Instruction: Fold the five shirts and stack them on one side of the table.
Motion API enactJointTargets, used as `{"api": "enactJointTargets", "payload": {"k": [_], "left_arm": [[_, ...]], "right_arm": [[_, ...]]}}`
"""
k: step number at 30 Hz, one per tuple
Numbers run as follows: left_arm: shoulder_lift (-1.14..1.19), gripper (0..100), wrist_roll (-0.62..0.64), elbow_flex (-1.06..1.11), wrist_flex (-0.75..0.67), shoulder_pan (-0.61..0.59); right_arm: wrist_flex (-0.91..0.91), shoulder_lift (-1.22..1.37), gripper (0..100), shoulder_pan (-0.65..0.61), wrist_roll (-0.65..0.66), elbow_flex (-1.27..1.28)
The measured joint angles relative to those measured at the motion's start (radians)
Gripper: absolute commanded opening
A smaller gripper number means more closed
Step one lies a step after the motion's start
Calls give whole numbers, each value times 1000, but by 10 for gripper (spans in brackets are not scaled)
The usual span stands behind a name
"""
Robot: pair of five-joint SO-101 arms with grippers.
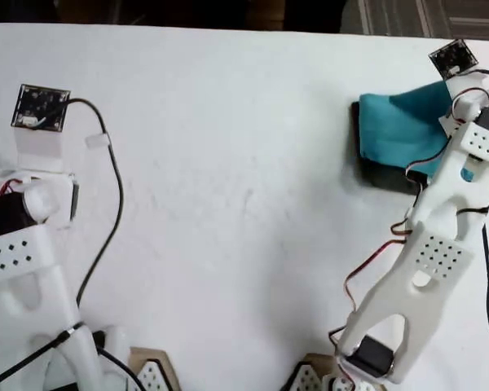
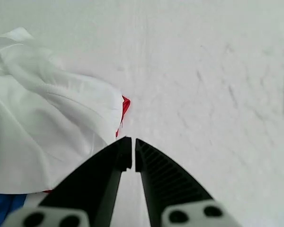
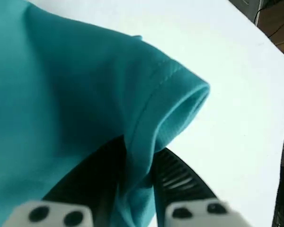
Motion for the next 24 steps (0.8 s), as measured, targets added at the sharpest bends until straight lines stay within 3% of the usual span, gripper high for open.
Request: {"api": "enactJointTargets", "payload": {"k": [5, 8, 12, 18, 24], "left_arm": [[0, 46, 0, 0, 0, 0], [0, 46, 0, 0, 0, 0], [0, 46, 0, 0, 0, 0], [0, 61, 0, -43, 21, -84], [0, 256, 0, -115, -12, -324]], "right_arm": [[11, -2, 307, 8, 0, 0], [51, -11, 381, 8, 0, 0], [91, -66, 386, 8, -23, 0], [140, -184, 386, 8, -245, 0], [391, -313, 386, -54, -278, 0]]}}
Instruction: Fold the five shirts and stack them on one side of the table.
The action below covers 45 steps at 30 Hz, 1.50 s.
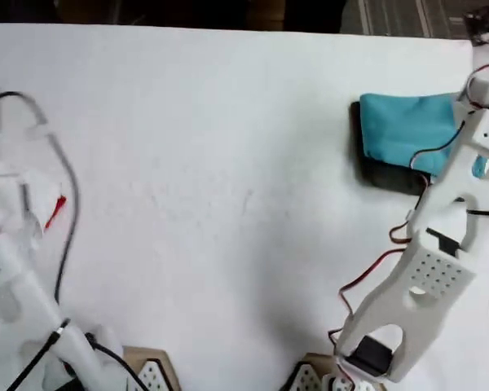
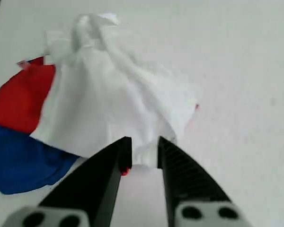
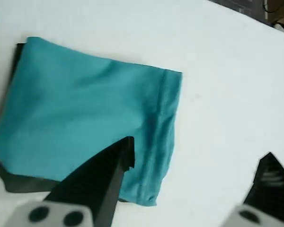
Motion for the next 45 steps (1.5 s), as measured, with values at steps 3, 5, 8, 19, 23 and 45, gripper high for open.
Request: {"api": "enactJointTargets", "payload": {"k": [3, 5, 8, 19, 23, 45], "left_arm": [[0, 245, -18, 5, -55, -92], [0, 243, -66, 38, -97, -129], [35, 244, -110, 61, -173, -195], [565, 244, -157, -166, -210, -397], [770, 244, -157, -358, -103, -413], [1318, 41, -155, -833, 72, -333]], "right_arm": [[87, -49, 386, -48, -3, 0], [140, -78, 386, -81, -6, 0], [226, -141, 386, -140, -6, 0], [310, -381, 386, -261, -9, -5], [310, -500, 386, -264, -9, 97], [310, -1257, 386, -497, -9, 1145]]}}
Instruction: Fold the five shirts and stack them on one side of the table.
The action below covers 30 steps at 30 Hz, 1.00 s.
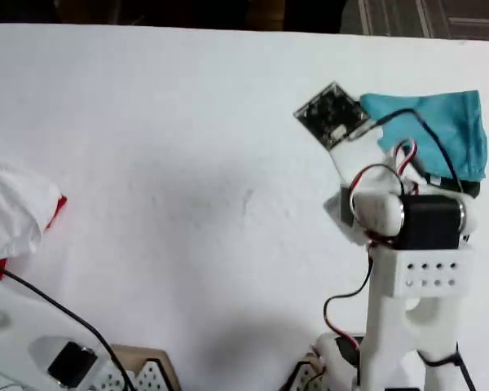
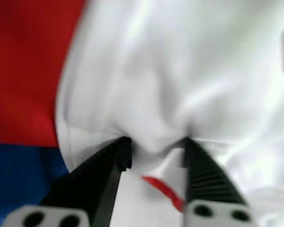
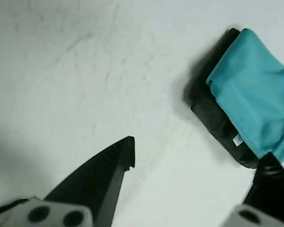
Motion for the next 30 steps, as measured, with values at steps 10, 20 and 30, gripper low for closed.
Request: {"api": "enactJointTargets", "payload": {"k": [10, 20, 30], "left_arm": [[-28, 25, 25, -72, 184, 133], [-411, 25, 86, -132, 359, 437], [-807, 25, 89, 143, 359, 733]], "right_arm": [[-55, -135, 386, 0, 0, 284], [-247, -245, 386, 64, 0, 609], [-384, -250, 386, 265, 0, 756]]}}
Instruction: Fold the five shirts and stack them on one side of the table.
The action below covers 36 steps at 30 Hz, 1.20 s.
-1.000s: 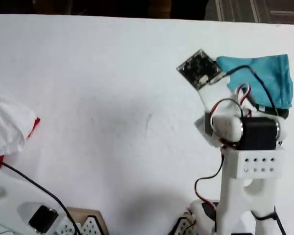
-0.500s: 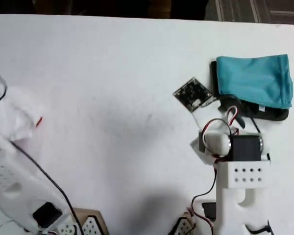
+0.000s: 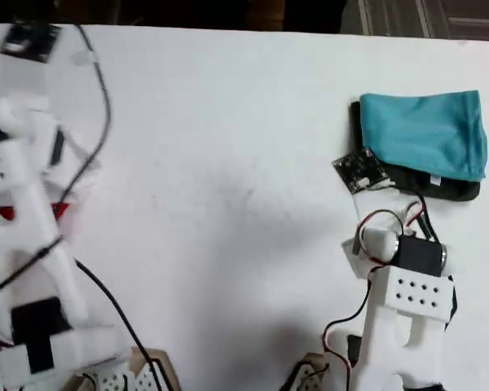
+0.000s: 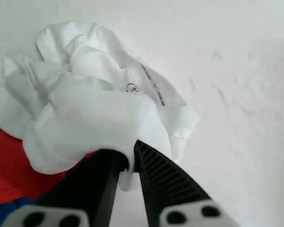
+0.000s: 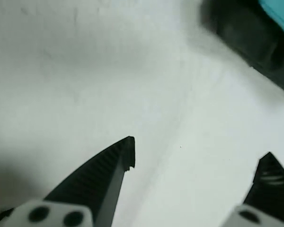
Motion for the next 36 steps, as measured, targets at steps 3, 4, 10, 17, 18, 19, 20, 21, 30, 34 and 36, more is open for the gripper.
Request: {"api": "enactJointTargets", "payload": {"k": [3, 4, 10, 17, 18, 19, 20, 21, 30, 34, 36], "left_arm": [[-57, 25, 32, 32, 0, 112], [-78, 25, 41, 32, 0, 150], [-256, 25, 54, 3, 2, 410], [-334, 98, 54, 3, 2, 723], [-334, 141, 54, 3, 2, 735], [-334, 182, 54, 3, 2, 738], [-334, 217, 52, 3, 2, 740], [-338, 235, 52, 3, 2, 741], [-348, 237, 87, -26, 2, 451], [-350, 237, 44, 66, -2, 210], [-348, 237, 9, 158, -38, 97]], "right_arm": [[0, 0, 386, 12, 0, 2], [0, 0, 386, 15, 0, 2], [0, 0, 386, 15, 0, 2], [0, 0, 386, 15, 0, 2], [0, 0, 386, 15, 0, 2], [0, 0, 386, 15, 0, 2], [0, 0, 386, 15, 0, 2], [0, 0, 386, 15, 0, 2], [0, 0, 386, 6, -2, 2], [0, 0, 386, -89, -2, 2], [0, 0, 387, -170, 0, 2]]}}
